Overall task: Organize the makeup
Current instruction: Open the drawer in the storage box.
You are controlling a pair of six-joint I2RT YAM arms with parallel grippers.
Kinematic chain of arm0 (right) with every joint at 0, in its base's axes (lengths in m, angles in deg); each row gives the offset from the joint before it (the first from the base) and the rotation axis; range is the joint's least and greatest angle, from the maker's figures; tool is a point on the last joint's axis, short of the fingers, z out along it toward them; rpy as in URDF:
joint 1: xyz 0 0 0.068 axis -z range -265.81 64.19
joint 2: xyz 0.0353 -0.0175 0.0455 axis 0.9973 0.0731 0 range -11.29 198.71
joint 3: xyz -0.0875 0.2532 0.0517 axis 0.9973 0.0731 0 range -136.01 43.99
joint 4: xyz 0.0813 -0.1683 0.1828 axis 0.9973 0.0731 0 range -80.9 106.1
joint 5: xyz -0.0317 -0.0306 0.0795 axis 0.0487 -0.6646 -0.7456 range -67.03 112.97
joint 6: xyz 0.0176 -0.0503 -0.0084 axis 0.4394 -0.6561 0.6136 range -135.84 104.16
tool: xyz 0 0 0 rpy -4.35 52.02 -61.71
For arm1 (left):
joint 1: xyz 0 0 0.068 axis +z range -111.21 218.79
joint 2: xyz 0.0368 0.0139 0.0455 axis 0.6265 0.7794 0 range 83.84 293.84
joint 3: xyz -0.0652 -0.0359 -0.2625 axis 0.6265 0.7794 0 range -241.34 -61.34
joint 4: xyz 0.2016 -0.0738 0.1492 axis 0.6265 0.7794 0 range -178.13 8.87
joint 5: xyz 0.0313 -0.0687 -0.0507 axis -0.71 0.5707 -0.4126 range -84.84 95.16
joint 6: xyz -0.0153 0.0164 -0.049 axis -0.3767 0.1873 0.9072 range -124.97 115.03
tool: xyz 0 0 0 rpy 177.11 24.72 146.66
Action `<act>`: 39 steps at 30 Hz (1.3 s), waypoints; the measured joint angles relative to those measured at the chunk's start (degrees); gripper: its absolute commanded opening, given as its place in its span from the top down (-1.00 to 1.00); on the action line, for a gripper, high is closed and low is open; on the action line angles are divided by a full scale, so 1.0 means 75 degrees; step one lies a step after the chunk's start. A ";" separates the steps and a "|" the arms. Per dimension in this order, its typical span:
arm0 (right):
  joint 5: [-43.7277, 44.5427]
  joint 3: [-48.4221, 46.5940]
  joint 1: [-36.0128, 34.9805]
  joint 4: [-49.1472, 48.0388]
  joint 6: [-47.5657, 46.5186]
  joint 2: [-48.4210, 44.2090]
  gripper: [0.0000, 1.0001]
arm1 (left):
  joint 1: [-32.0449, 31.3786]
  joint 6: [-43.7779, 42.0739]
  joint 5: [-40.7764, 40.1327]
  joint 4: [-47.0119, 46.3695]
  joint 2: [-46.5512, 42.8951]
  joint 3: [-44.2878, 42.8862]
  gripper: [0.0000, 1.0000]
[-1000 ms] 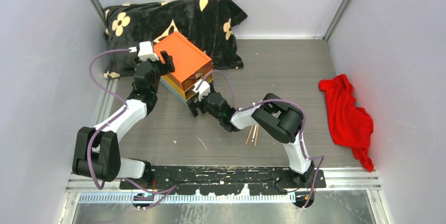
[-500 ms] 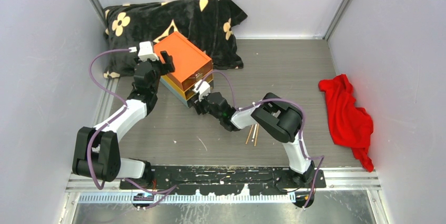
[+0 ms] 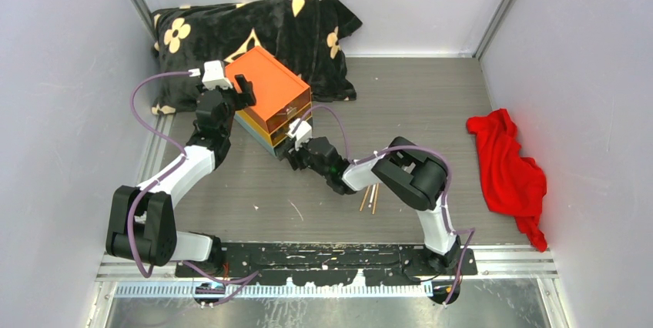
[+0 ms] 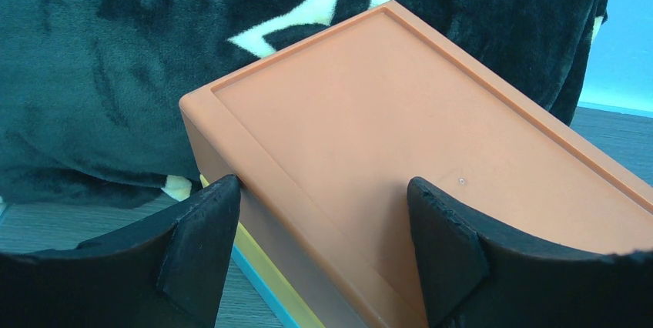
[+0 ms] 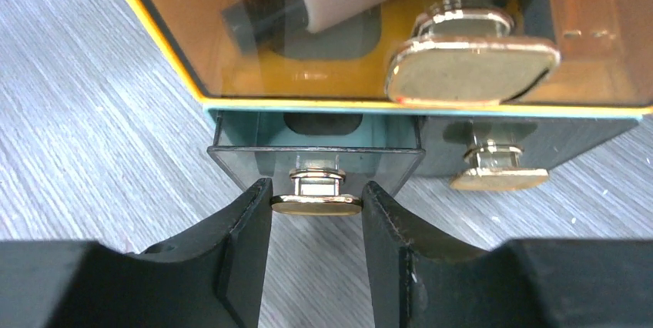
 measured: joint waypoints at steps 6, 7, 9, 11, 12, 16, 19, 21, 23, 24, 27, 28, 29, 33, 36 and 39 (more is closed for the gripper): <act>-0.0038 0.0606 0.0000 -0.0085 0.0119 -0.0414 0.56 | 0.0000 0.0003 -0.0003 -0.0003 0.0000 0.0000 -0.54; -0.0041 0.0685 0.0000 -0.0085 0.0134 -0.0481 0.55 | 0.0000 0.0000 -0.0003 -0.0003 0.0000 0.0000 -0.54; -0.0050 0.0857 0.0000 -0.0079 0.0163 -0.0615 0.55 | 0.0000 0.0000 -0.0003 -0.0003 0.0000 0.0000 -0.54; -0.0058 0.1078 -0.0003 -0.0082 0.0192 -0.0784 0.55 | 0.0000 0.0003 -0.0003 -0.0003 -0.0009 0.0000 -0.54; -0.0058 0.1207 -0.0006 -0.0082 0.0204 -0.0886 0.55 | 0.0000 0.0003 -0.0003 -0.0003 -0.0009 0.0000 -0.54; -0.0047 0.1792 -0.0026 -0.0044 0.0262 -0.1376 0.55 | 0.0000 0.0003 -0.0003 -0.0006 -0.0009 0.0000 -0.54; -0.0047 0.2049 -0.0035 0.0012 0.0289 -0.1623 0.55 | 0.0000 0.0003 -0.0003 -0.0006 -0.0017 0.0000 -0.54; -0.0044 0.2285 -0.0041 0.0108 0.0315 -0.1865 0.55 | -0.0003 0.0003 0.0000 0.0000 -0.0017 0.0000 -0.54; -0.0035 0.2480 -0.0044 0.0184 0.0347 -0.2081 0.54 | -0.0006 0.0006 -0.0003 0.0006 -0.0020 0.0000 -0.54; -0.0029 0.2550 -0.0044 0.0230 0.0356 -0.2165 0.53 | -0.0009 0.0006 0.0000 0.0006 -0.0017 0.0003 -0.54; -0.0009 0.2739 -0.0044 0.0356 0.0405 -0.2407 0.47 | -0.0012 0.0006 0.0000 0.0012 -0.0017 0.0003 -0.54; -0.0003 0.2795 -0.0050 0.0376 0.0428 -0.2465 0.46 | -0.0015 0.0006 0.0000 0.0012 -0.0017 0.0003 -0.54; 0.0003 0.2844 -0.0055 0.0399 0.0437 -0.2515 0.46 | -0.0015 0.0006 0.0000 0.0012 -0.0020 0.0003 -0.54; 0.0085 0.2999 -0.0096 0.0560 0.0475 -0.2693 0.42 | -0.0015 0.0009 0.0000 0.0012 -0.0020 0.0003 -0.54; 0.0111 0.3110 -0.0111 0.0650 0.0490 -0.2836 0.21 | -0.0015 0.0009 0.0000 0.0012 -0.0023 0.0006 -0.54; 0.0160 0.3150 -0.0125 0.0699 0.0490 -0.2882 -0.03 | -0.0015 0.0012 0.0000 0.0009 -0.0044 0.0012 -0.54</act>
